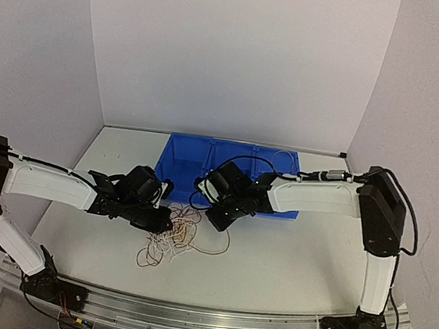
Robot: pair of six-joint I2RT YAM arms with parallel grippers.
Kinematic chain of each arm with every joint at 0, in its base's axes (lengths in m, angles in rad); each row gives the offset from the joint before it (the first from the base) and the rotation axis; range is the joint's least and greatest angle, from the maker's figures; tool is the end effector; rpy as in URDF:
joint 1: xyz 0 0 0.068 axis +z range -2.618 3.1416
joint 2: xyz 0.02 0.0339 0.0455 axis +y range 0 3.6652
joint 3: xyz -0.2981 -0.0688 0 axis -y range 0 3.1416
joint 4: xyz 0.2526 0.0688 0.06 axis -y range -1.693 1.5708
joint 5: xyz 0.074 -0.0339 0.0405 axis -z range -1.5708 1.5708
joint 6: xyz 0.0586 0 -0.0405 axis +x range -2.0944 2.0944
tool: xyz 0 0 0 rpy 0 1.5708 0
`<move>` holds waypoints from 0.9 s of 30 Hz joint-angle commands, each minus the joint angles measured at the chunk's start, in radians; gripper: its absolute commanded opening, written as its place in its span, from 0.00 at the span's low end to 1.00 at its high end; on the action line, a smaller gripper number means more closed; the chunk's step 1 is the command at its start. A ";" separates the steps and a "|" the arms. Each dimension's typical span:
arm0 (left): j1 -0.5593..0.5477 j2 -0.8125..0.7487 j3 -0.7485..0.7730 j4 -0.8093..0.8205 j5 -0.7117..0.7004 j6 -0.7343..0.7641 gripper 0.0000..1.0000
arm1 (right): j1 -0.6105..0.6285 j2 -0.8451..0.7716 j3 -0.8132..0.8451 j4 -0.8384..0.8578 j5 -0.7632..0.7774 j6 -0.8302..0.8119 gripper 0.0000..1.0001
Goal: Untangle the cables
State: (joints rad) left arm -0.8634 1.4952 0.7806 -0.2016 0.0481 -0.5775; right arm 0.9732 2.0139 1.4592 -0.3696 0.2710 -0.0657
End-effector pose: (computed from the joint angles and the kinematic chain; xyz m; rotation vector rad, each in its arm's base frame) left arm 0.1982 -0.2362 0.1854 0.3928 2.5795 -0.6316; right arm 0.2789 0.3820 0.1966 -1.1175 2.1793 0.0595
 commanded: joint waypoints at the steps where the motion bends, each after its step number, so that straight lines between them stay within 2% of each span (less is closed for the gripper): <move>1: 0.007 -0.010 0.030 -0.204 -0.197 -0.163 0.07 | -0.043 -0.254 -0.134 -0.066 0.443 0.257 0.00; 5: 0.008 0.003 0.031 -0.255 -0.238 -0.221 0.07 | -0.141 -0.437 -0.224 -0.185 0.532 0.406 0.00; 8: 0.009 -0.001 0.034 -0.289 -0.260 -0.240 0.09 | -0.227 -0.560 -0.279 -0.231 0.541 0.441 0.00; 11: 0.009 -0.017 0.033 -0.297 -0.262 -0.242 0.14 | -0.260 -0.650 -0.309 -0.259 0.552 0.428 0.00; 14: 0.009 -0.041 0.014 -0.266 -0.244 -0.223 0.27 | -0.263 -0.691 -0.313 -0.281 0.547 0.418 0.00; 16: 0.009 -0.051 0.005 -0.260 -0.247 -0.226 0.31 | -0.263 -0.701 -0.312 -0.294 0.571 0.418 0.00; 22: 0.009 -0.048 -0.006 -0.285 -0.254 -0.251 0.33 | -0.268 -0.743 -0.291 -0.299 0.650 0.392 0.00; 27: 0.009 -0.050 -0.017 -0.309 -0.262 -0.278 0.33 | -0.287 -0.796 -0.213 -0.300 0.811 0.319 0.00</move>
State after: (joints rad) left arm -0.8555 1.4724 0.7807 -0.4527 -0.1797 -0.8197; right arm 0.7045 1.2882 1.1630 -0.6615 0.8981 0.3095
